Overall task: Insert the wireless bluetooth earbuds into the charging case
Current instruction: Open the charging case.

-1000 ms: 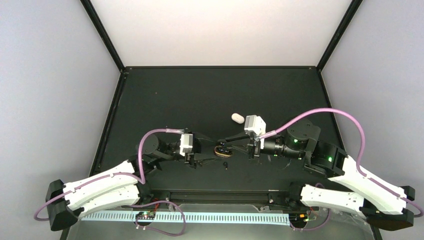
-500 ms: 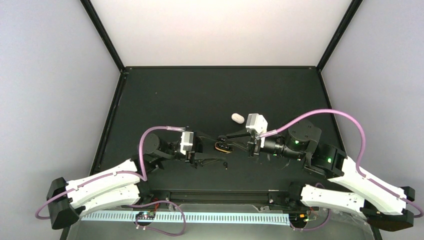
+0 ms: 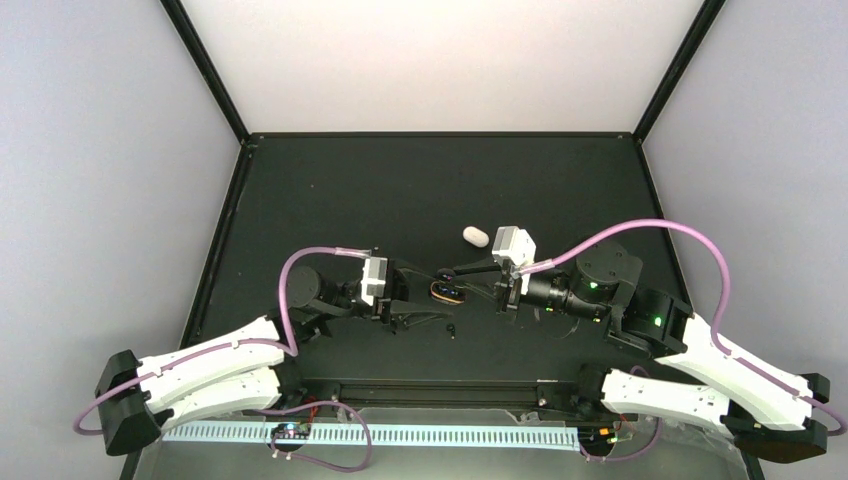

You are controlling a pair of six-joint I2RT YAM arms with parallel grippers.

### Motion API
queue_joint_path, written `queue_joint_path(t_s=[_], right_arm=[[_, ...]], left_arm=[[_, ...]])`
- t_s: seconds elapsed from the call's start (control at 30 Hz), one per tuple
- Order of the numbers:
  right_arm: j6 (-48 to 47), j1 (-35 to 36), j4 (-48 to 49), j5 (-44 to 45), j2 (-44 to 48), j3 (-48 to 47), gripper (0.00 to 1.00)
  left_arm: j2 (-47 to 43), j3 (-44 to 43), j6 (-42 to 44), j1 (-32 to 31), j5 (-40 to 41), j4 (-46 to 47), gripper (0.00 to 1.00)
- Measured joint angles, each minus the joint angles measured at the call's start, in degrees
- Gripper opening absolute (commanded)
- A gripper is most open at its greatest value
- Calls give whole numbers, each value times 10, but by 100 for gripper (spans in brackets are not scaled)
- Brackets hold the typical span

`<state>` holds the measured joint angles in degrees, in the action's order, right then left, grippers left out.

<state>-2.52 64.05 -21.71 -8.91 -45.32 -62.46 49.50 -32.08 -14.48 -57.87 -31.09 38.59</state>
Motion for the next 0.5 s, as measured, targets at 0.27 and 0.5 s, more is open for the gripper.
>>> queue_joint_path(t_s=[0.27, 0.5], right_arm=[[-2, 0, 3, 1, 0, 2, 1], [-7, 0, 3, 11, 0, 2, 1]], left_arm=[[5, 0, -14, 0, 0, 14, 43], [5, 0, -23, 0, 1, 21, 41]])
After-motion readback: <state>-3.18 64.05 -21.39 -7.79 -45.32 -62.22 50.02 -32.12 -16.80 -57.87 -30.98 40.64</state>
